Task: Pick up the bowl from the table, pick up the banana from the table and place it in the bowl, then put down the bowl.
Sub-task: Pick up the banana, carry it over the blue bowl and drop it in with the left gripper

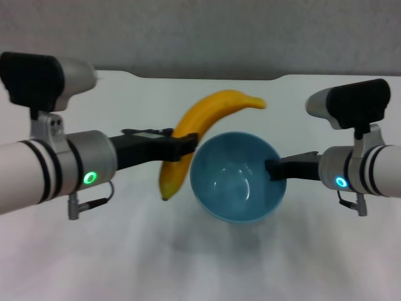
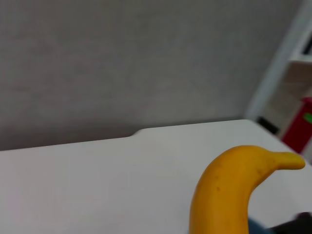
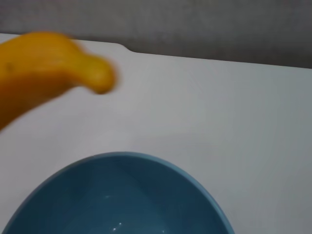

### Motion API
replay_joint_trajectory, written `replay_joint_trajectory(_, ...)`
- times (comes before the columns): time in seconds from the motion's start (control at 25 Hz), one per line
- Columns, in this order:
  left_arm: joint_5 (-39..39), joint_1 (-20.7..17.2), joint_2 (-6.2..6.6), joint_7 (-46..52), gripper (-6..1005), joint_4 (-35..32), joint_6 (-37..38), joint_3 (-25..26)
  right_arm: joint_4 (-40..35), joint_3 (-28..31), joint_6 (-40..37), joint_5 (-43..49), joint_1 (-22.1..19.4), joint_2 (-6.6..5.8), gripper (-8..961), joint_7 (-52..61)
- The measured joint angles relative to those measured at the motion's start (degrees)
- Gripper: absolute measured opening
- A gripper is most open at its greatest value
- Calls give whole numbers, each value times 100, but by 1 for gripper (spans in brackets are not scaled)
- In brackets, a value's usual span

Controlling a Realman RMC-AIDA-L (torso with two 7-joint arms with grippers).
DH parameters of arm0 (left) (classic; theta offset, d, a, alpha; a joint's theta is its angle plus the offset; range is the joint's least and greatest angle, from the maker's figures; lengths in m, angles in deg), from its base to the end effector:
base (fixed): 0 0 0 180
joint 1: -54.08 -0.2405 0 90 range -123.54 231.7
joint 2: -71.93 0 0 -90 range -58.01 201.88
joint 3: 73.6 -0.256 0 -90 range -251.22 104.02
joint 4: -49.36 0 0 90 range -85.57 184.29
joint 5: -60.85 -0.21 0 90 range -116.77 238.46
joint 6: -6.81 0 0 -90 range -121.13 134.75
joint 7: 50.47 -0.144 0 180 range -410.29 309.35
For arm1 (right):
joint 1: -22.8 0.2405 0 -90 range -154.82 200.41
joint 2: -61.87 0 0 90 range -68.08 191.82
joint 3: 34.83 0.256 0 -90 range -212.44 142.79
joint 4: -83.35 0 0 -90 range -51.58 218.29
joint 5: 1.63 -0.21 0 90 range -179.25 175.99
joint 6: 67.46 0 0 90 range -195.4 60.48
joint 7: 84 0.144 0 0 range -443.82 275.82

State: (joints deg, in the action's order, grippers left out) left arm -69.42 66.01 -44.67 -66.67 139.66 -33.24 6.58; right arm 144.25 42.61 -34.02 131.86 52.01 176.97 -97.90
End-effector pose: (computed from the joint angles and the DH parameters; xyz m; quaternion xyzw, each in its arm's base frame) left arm -0.1576 0.3438 -0.0114 -0.8432 -0.3950 -0.1776 0.3185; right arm 0.2064 0.3940 -0.0589 -0.8457 0.4141 0.0576 0.3317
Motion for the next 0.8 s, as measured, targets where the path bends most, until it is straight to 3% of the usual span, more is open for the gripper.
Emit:
replay_joint_trajectory(0.32, 962, 350, -16, -629, 491, -199, -40, -121, -186, -213, -107, -212, 208, 3, 106, -27)
replay_joint_trajectory(0.52, 1568, 631, -20, -1015, 491, -739, -45, -99, -199, -560, -279, -511, 334, 8, 110, -128)
replay_joint_trajectory(0.8, 1790, 745, -13, -1185, 495, -1148, 21, -9, -141, -616, -303, -547, 326, 3, 116, -155)
